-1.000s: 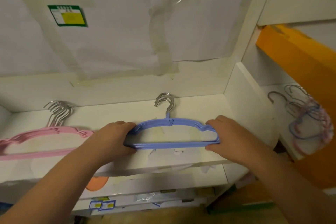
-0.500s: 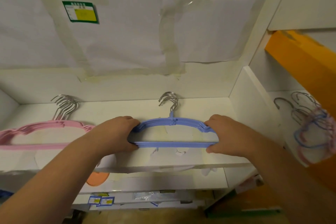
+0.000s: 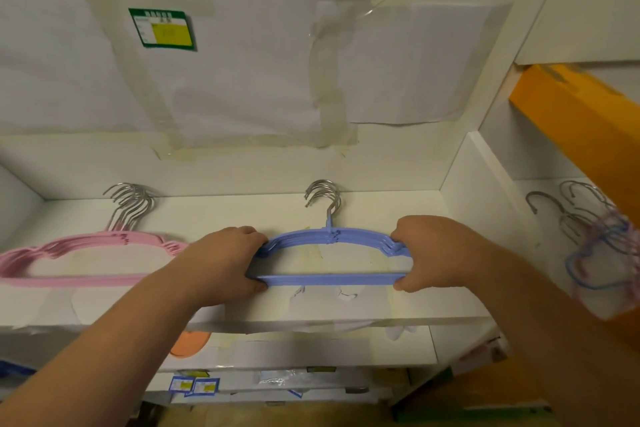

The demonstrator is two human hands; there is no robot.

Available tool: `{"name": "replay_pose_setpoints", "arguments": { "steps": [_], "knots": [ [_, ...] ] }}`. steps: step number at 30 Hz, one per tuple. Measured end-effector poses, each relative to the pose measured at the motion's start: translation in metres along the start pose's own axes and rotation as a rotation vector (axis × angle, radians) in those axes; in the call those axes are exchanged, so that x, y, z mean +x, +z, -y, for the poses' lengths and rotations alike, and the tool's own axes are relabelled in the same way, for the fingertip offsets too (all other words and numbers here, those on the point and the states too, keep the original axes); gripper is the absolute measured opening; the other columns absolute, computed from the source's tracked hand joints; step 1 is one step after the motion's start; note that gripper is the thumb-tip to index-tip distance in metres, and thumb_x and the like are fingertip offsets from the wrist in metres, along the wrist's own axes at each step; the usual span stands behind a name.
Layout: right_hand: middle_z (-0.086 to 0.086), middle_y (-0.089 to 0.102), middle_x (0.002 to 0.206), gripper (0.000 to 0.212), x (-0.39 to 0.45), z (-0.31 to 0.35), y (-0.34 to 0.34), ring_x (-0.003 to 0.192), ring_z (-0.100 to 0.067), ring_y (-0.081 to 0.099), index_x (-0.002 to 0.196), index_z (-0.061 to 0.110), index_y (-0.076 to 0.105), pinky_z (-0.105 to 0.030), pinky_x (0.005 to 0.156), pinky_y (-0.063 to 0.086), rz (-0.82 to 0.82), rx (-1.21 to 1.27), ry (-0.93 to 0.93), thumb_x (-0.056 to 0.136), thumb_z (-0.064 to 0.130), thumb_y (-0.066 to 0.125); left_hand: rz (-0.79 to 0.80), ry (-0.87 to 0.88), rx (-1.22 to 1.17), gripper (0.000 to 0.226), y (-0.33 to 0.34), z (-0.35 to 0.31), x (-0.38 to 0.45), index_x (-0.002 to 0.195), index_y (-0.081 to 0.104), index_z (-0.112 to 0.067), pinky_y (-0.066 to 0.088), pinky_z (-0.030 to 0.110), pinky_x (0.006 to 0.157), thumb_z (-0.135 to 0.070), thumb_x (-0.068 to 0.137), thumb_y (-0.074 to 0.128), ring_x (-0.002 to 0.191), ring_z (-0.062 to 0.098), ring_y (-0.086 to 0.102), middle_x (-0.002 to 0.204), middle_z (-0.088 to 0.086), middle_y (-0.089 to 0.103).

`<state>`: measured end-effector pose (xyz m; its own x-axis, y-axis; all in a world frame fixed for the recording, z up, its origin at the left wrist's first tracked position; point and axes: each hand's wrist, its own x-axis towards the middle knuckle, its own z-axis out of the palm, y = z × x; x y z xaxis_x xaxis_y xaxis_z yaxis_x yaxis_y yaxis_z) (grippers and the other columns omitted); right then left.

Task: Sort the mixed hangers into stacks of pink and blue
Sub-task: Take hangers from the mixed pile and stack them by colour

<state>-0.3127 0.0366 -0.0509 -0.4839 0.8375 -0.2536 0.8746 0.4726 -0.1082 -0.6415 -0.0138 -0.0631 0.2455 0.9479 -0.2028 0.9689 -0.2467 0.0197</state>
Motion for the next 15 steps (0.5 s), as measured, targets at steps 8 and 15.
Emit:
{"name": "replay_pose_setpoints", "arguments": {
  "steps": [8,15],
  "knots": [
    [0.003,0.057,0.085,0.044,0.0,-0.007,-0.003,0.074,-0.016,0.059,0.089,0.022,0.057,-0.032,0.067,0.05,0.05,0.006,0.011,0.061,0.052,0.071,-0.021,-0.005,-0.04,0.039,0.003,-0.006,-0.001,0.101,0.051,-0.033,0.041,0.027,0.071,-0.054,0.071,0.064,0.087,0.01,0.049,0.094,-0.013,0.049],
    [0.0,0.057,0.086,0.042,0.007,-0.005,0.001,0.07,-0.018,0.059,0.085,0.019,0.055,-0.03,0.059,0.045,0.079,-0.027,0.065,0.06,0.047,0.073,0.028,-0.047,-0.109,0.041,0.003,-0.011,0.002,0.101,0.053,-0.03,0.045,0.029,0.076,-0.053,0.069,0.067,0.089,0.011,0.049,0.096,-0.012,0.049]
  ]
}}
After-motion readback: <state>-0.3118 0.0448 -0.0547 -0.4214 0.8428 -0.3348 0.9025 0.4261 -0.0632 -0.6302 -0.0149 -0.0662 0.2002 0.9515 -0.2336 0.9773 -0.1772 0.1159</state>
